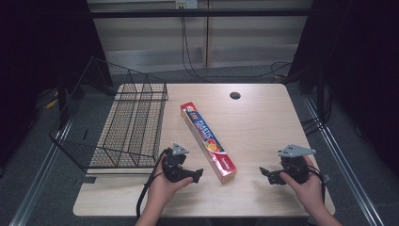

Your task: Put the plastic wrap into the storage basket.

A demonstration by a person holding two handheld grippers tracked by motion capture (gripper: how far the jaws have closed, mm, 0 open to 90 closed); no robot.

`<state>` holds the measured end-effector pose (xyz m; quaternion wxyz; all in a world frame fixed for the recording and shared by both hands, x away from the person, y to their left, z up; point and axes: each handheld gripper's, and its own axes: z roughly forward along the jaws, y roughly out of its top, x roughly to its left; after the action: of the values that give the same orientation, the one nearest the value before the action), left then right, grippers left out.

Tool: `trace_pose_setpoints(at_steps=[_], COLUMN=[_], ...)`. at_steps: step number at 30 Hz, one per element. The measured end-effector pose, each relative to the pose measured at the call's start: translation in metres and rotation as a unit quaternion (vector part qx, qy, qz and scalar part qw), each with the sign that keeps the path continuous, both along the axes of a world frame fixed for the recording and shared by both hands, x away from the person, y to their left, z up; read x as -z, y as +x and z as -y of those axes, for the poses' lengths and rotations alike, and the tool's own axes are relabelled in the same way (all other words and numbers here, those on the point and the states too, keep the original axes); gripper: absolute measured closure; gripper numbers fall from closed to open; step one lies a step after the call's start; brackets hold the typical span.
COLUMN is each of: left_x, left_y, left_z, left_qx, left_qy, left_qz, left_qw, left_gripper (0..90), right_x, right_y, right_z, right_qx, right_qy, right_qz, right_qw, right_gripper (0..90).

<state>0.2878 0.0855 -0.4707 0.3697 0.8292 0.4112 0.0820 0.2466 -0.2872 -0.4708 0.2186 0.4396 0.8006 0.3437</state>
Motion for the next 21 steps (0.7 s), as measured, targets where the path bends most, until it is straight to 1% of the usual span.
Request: trace_pose_setpoints(at_steps=[1, 2, 3, 4, 6, 7, 8, 9, 10, 11, 12, 13, 14, 15, 16, 17, 19, 21], left_x=[0.000, -0.001, -0.002, -0.001, -0.003, -0.005, -0.004, -0.005, -0.005, -0.006, -0.007, -0.008, -0.008, -0.012, -0.012, -0.016, -0.021, -0.025], left_y=[0.000, 0.000, 0.000, 0.001, 0.001, 0.002, 0.002, 0.003, 0.003, 0.005, 0.006, 0.007, 0.007, 0.009, 0.009, 0.011, 0.016, 0.020], left_z=[0.000, 0.000, 0.000, 0.001, 0.002, 0.002, 0.004, 0.004, 0.004, 0.004, 0.006, 0.007, 0.007, 0.011, 0.011, 0.014, 0.017, 0.021], left_qx=[-0.002, 0.001, 0.003, 0.002, 0.004, 0.012, 0.004, 0.005, 0.005, 0.007, 0.003, 0.001, 0.001, -0.003, -0.003, -0.003, -0.002, -0.004], left_qy=[-0.001, 0.003, 0.004, 0.001, 0.001, 0.007, -0.003, 0.005, 0.005, 0.002, -0.001, 0.004, 0.004, 0.003, 0.003, 0.004, 0.009, 0.007], left_qz=[-0.002, -0.006, -0.006, -0.004, -0.007, -0.009, -0.005, -0.013, -0.013, -0.019, -0.021, -0.019, -0.019, -0.021, -0.021, -0.019, -0.020, -0.021], left_qw=[1.0000, 1.0000, 1.0000, 1.0000, 1.0000, 0.9999, 1.0000, 0.9999, 0.9999, 0.9998, 0.9998, 0.9998, 0.9998, 0.9998, 0.9998, 0.9998, 0.9998, 0.9998], left_gripper=[4.9, 4.9, 4.9, 4.9, 4.9, 4.9, 4.9, 5.0, 5.2, 5.2, 5.2, 5.2, 5.2, 5.2, 5.2, 5.2, 5.2, 5.3], right_x=[0.000, 0.000, 0.000, -0.001, -0.001, -0.001, -0.001, -0.001, -0.001, -0.001, -0.001, -0.001, -0.001, -0.002, -0.002, -0.002, -0.002, -0.003], right_y=[0.000, 0.000, 0.000, 0.000, 0.000, 0.000, 0.000, 0.000, 0.000, 0.000, -0.001, -0.001, -0.001, -0.001, -0.001, -0.001, -0.001, -0.001], right_z=[0.000, 0.000, 0.000, 0.000, 0.001, 0.001, 0.001, 0.001, 0.001, 0.002, 0.002, 0.002, 0.002, 0.003, 0.003, 0.003, 0.003, 0.003], right_qx=[0.000, 0.002, -0.002, -0.004, -0.002, -0.001, 0.000, -0.002, 0.002, -0.001, 0.000, 0.003, 0.002, 0.004, 0.004, -0.002, -0.001, -0.001], right_qy=[0.000, -0.001, -0.003, 0.000, -0.003, -0.004, -0.003, -0.003, -0.003, -0.001, -0.001, -0.001, -0.001, -0.001, -0.001, -0.003, -0.005, -0.004], right_qz=[0.000, 0.000, 0.004, 0.002, 0.007, 0.007, 0.007, 0.007, 0.008, 0.007, 0.006, 0.004, 0.005, 0.006, 0.006, 0.010, 0.012, 0.010], right_qw=[1.0000, 1.0000, 1.0000, 1.0000, 1.0000, 1.0000, 1.0000, 1.0000, 1.0000, 1.0000, 1.0000, 1.0000, 1.0000, 1.0000, 1.0000, 0.9999, 0.9999, 0.9999], right_gripper=[3.8, 3.8, 3.8, 3.9, 3.8, 3.8, 4.0, 3.8, 3.9, 4.0, 3.9, 3.9, 4.0, 3.9, 3.9, 4.0, 3.8, 3.9])
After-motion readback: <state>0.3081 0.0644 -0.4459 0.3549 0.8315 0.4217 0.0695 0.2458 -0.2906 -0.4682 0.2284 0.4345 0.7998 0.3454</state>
